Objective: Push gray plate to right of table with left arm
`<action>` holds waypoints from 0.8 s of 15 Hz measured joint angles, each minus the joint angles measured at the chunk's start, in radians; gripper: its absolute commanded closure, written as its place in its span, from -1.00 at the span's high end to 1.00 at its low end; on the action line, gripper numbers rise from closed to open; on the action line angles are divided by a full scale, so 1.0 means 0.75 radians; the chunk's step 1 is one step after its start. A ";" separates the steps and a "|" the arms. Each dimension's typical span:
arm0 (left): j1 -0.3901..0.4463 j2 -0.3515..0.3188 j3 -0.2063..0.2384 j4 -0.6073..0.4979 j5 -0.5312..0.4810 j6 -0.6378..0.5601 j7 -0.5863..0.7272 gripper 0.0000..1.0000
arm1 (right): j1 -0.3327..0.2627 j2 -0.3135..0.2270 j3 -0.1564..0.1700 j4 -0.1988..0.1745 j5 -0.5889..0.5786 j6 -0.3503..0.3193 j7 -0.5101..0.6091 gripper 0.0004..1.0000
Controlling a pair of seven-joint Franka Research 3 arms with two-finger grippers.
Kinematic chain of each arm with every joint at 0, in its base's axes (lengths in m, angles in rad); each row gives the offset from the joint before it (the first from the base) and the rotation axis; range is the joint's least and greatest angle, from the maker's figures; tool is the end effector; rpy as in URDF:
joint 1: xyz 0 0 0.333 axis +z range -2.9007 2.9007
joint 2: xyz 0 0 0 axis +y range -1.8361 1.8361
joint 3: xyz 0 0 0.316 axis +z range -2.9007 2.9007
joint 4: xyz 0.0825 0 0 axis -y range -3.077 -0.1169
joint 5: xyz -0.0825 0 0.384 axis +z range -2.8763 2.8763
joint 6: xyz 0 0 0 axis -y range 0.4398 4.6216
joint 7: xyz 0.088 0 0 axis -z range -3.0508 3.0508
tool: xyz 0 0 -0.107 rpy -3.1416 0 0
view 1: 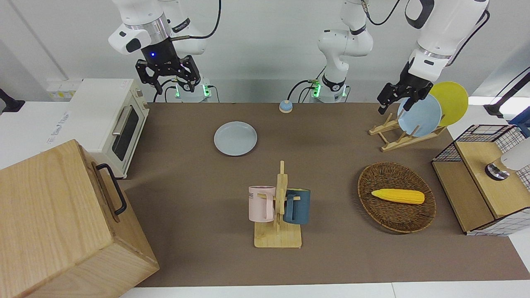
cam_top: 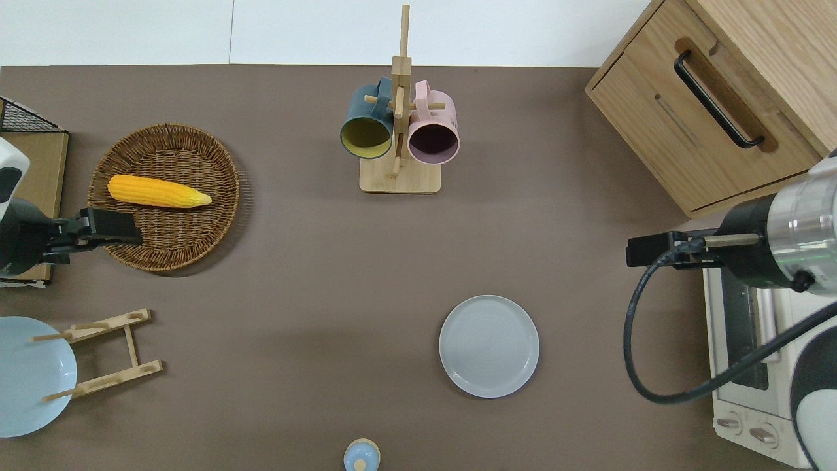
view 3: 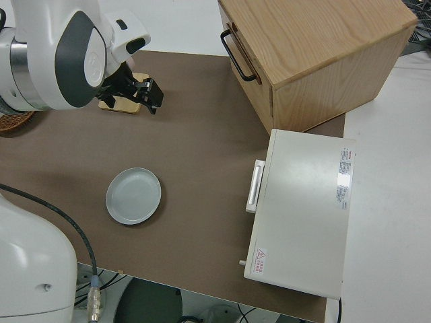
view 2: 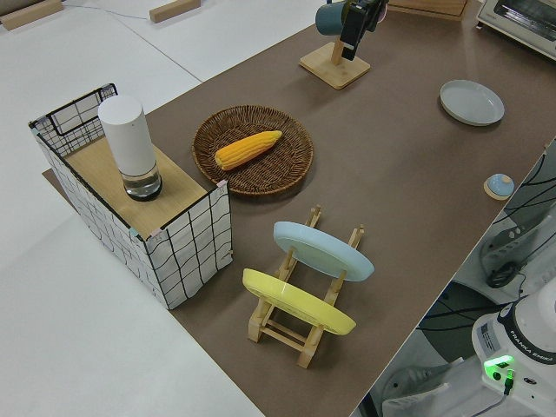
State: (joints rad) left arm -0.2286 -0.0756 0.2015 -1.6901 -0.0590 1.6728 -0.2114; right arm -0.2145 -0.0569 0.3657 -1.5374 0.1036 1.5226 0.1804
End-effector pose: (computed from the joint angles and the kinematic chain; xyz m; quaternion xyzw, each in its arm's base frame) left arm 0.5399 -0.0164 0.6177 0.9945 0.0940 0.0237 0.0401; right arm 0.5242 0.0980 0.6651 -0.9989 0.0112 -0.0120 0.0441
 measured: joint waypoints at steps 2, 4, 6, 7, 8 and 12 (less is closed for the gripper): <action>0.000 0.001 0.000 0.020 0.001 -0.027 0.000 0.98 | 0.000 0.000 0.000 0.000 0.000 0.000 0.000 0.99; 0.000 0.000 -0.003 0.052 0.001 -0.057 0.000 0.98 | 0.000 0.000 0.000 0.000 0.000 0.000 0.000 0.99; -0.003 0.000 -0.007 0.063 0.001 -0.074 0.000 0.98 | 0.000 0.000 0.000 0.000 0.000 0.000 0.000 0.99; -0.004 0.000 -0.007 0.067 0.001 -0.083 0.000 0.98 | 0.000 0.000 0.000 0.000 0.000 0.000 0.000 0.99; -0.004 0.000 -0.007 0.068 0.001 -0.086 0.000 0.98 | 0.000 0.000 0.000 0.000 0.000 0.000 0.000 0.99; -0.004 0.000 -0.008 0.070 0.001 -0.087 0.000 0.98 | 0.000 0.000 0.000 0.000 0.000 0.000 0.000 0.99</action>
State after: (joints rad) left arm -0.2317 -0.0757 0.1956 -1.6373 -0.0582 1.6078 -0.2114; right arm -0.2145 -0.0569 0.3657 -1.5374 0.1036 1.5226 0.1804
